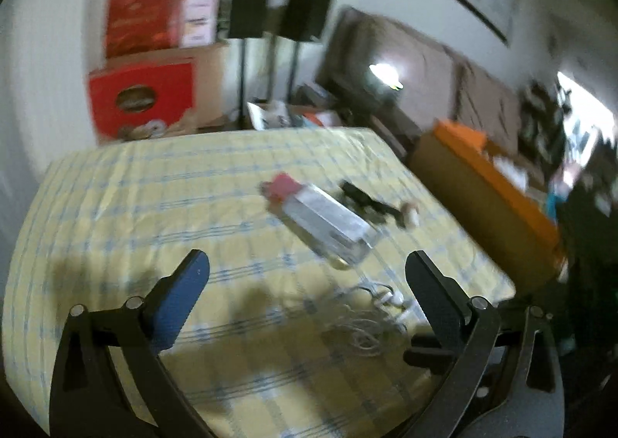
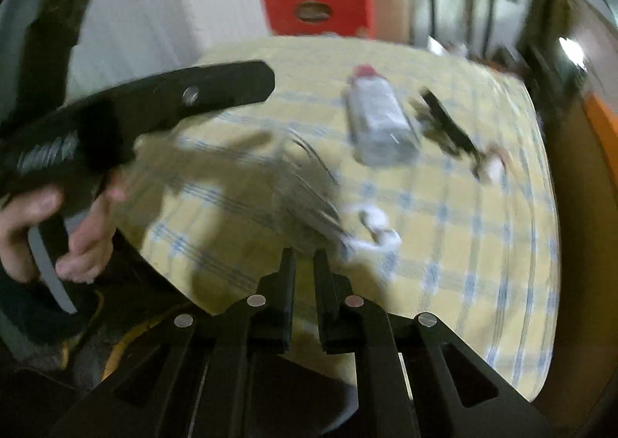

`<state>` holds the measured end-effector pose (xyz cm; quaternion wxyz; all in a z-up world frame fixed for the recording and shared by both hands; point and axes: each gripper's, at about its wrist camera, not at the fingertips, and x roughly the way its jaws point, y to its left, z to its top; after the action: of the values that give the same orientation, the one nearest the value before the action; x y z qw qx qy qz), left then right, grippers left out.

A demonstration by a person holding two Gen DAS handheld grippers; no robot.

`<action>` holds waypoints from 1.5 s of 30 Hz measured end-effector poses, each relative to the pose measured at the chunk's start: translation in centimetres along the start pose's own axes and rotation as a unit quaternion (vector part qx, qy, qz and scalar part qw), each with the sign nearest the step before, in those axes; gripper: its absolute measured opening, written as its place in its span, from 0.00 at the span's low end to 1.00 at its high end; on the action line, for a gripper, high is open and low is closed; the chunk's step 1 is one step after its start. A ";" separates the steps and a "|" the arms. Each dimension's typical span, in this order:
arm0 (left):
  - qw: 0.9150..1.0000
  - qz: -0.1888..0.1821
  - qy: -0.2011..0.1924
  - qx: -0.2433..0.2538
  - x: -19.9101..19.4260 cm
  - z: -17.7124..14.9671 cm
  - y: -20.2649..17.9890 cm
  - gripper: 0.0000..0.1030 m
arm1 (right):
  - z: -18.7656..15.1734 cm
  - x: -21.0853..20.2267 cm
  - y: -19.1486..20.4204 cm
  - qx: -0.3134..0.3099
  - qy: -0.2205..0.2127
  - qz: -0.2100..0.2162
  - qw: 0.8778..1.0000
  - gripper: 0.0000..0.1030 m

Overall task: Organize objects
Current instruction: 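Move the right gripper from the box toward the white earphones on the table, then close the right gripper on the white earphone cable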

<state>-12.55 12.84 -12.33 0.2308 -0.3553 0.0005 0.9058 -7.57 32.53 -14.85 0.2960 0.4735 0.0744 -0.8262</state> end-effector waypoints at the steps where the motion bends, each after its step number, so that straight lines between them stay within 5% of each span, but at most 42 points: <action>1: 1.000 0.001 0.008 0.013 0.6 -0.2 -0.7 0.84 | -0.3 0.0 -0.4 0.011 -0.001 -0.002 1.000 0.08; 6: 0.999 -0.032 0.043 -0.006 2.9 -1.0 -0.9 0.54 | -1.2 -1.0 -2.8 0.066 -0.021 -0.011 0.998 0.09; 10: 0.997 -0.048 0.061 -0.030 3.8 -1.7 0.1 0.17 | -1.2 -1.3 -4.4 0.093 -0.025 -0.019 0.995 0.29; 13: 0.995 -0.056 0.063 -0.044 4.0 -2.2 0.7 0.05 | -1.1 -1.3 -4.8 0.108 -0.031 -0.017 0.994 0.43; 19: 0.992 -0.073 0.065 -0.078 4.0 -2.5 2.0 0.03 | -0.1 -0.4 -4.5 0.116 -0.051 -0.010 0.992 0.53; 25: 0.991 -0.063 0.060 -0.099 3.6 -2.6 2.7 0.02 | 1.3 1.2 -3.0 0.088 -0.063 -0.056 0.993 0.53; 32: 0.986 -0.053 0.068 -0.143 3.7 -3.4 5.1 0.03 | 0.8 1.6 -1.4 0.036 -0.070 -0.108 0.991 0.37; 39: 0.988 -0.065 0.057 -0.129 3.1 -3.1 4.3 0.03 | 0.7 1.5 -1.2 0.037 -0.078 -0.123 0.989 0.34; 41: 0.989 -0.073 0.052 -0.120 2.8 -2.9 3.8 0.03 | 0.8 1.3 -1.3 0.040 -0.083 -0.127 0.988 0.17; 45: 0.991 -0.062 0.043 -0.111 2.3 -2.6 3.1 0.03 | 1.1 1.4 -1.6 0.043 -0.088 -0.115 0.988 0.17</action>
<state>-13.66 10.58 -16.25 0.2450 -0.4166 -0.1122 0.8682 -9.74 32.82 -15.65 0.1833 0.3998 0.0665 -0.8956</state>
